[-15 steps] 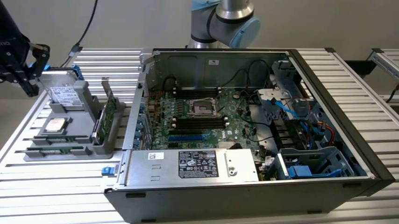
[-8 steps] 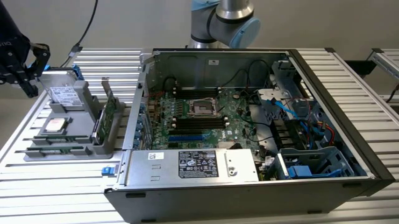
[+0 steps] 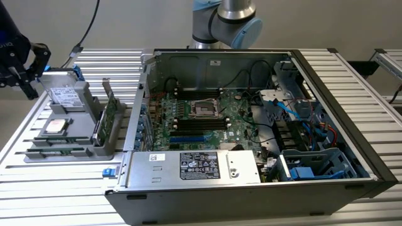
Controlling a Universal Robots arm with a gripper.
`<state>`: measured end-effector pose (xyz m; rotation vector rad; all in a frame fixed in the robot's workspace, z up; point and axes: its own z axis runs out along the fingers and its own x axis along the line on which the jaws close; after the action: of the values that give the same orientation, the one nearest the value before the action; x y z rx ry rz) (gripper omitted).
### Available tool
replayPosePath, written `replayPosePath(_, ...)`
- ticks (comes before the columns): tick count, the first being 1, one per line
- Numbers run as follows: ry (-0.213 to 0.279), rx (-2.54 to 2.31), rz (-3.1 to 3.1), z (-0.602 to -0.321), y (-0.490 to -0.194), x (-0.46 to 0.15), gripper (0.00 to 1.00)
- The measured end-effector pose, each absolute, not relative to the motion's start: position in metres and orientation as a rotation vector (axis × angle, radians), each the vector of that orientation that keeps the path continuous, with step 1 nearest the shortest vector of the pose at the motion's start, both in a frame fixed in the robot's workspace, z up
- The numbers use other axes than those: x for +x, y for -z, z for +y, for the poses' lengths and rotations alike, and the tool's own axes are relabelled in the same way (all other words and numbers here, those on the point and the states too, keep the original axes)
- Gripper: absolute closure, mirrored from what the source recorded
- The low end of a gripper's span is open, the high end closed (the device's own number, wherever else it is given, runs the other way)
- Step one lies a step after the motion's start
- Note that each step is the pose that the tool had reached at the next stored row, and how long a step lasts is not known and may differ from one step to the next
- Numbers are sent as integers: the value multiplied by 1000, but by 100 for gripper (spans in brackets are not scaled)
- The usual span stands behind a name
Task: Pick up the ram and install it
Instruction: 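Pick up the ram and move it above insertion slot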
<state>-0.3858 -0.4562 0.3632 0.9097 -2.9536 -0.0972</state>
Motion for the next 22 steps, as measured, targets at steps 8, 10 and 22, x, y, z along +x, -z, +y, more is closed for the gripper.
replayPosePath(8, 91, 1119, -2876, -456, -363, -386, 90)
replayPosePath(10, 89, 1167, -2857, -456, -360, -386, 90)
replayPosePath(22, 80, 1426, -2734, -455, -355, -386, 90)
